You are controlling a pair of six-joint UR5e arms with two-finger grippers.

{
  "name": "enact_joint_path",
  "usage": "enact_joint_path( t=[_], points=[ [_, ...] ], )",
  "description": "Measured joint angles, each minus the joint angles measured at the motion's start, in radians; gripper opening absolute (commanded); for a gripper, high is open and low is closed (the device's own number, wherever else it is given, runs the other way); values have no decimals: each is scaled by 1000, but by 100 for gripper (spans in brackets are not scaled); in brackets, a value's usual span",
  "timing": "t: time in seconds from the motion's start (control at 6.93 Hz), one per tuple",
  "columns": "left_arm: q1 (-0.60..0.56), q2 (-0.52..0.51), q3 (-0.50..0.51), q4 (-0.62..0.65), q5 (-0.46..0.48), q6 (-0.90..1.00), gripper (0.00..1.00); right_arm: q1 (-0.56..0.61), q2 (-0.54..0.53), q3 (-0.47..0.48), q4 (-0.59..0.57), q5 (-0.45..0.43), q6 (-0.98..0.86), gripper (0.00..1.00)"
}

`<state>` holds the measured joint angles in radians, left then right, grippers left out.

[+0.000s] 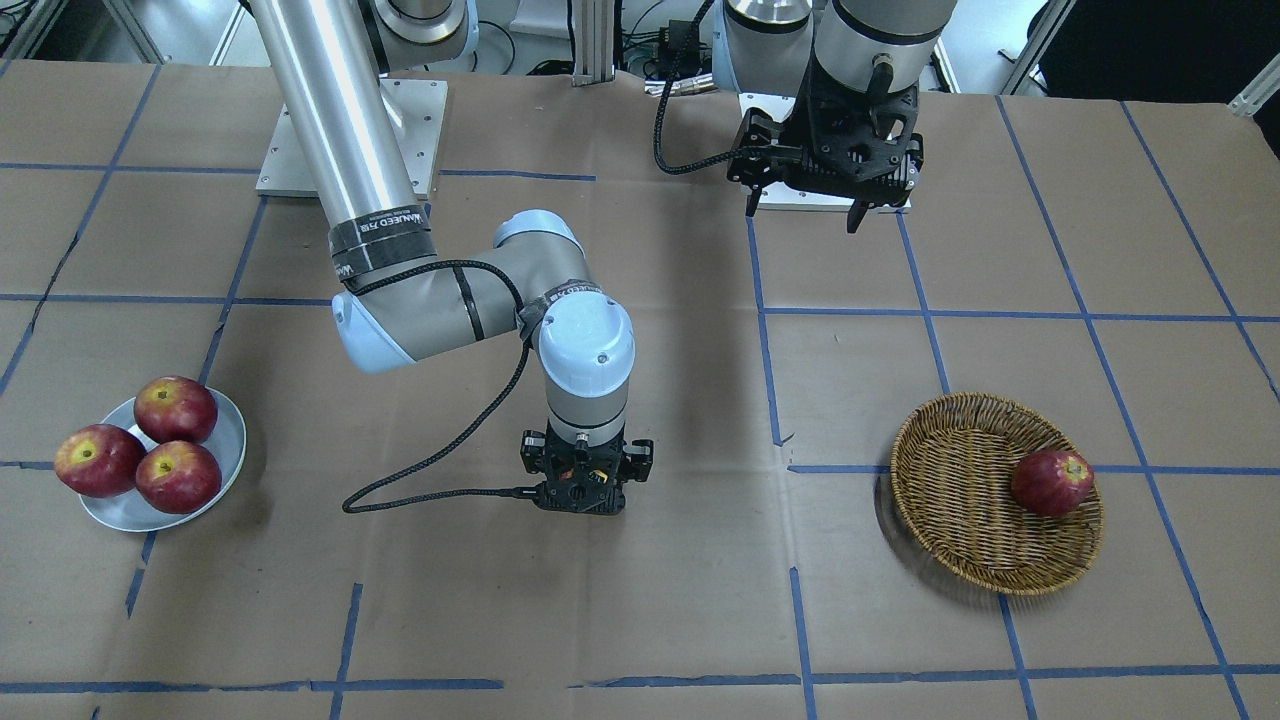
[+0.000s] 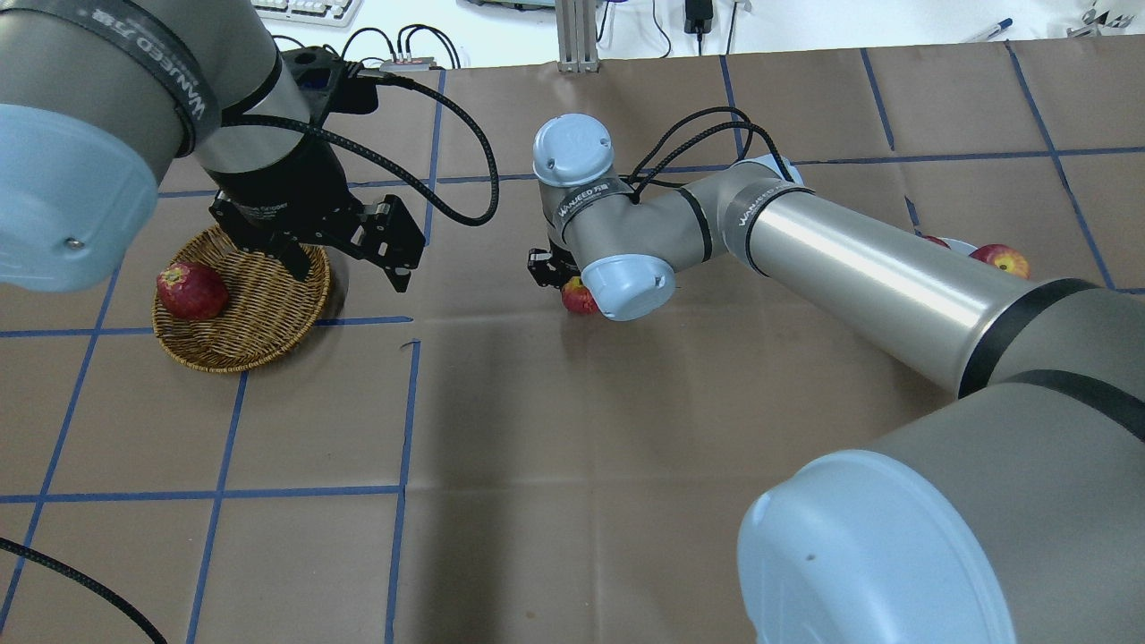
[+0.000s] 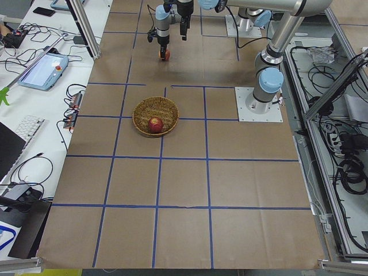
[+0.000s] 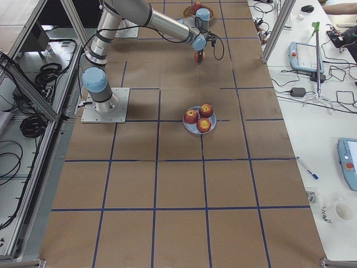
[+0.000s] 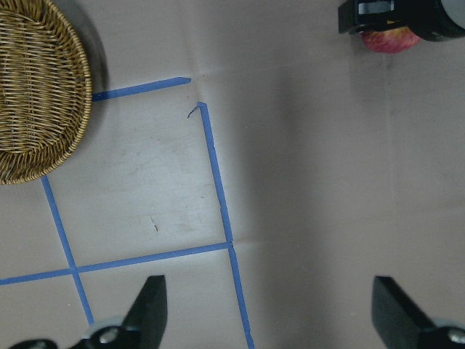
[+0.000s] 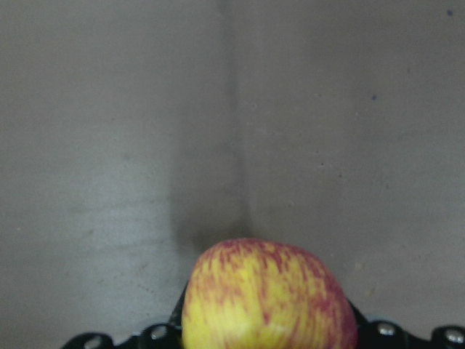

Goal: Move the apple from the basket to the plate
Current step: 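Carry the apple with the right gripper over the white plate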

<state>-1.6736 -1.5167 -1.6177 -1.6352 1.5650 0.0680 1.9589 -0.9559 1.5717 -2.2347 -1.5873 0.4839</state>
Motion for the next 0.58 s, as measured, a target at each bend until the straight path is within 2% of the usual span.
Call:
enact_joint_path(
  t=[0.29,0.58],
  points=[
    [0,-2,2,0,1,-1,99,-24,-71,-1,42,3,1,54],
    [0,-3,3,0,1,-2,99,-125,-193,12,160,-1,-74,54]
  ],
)
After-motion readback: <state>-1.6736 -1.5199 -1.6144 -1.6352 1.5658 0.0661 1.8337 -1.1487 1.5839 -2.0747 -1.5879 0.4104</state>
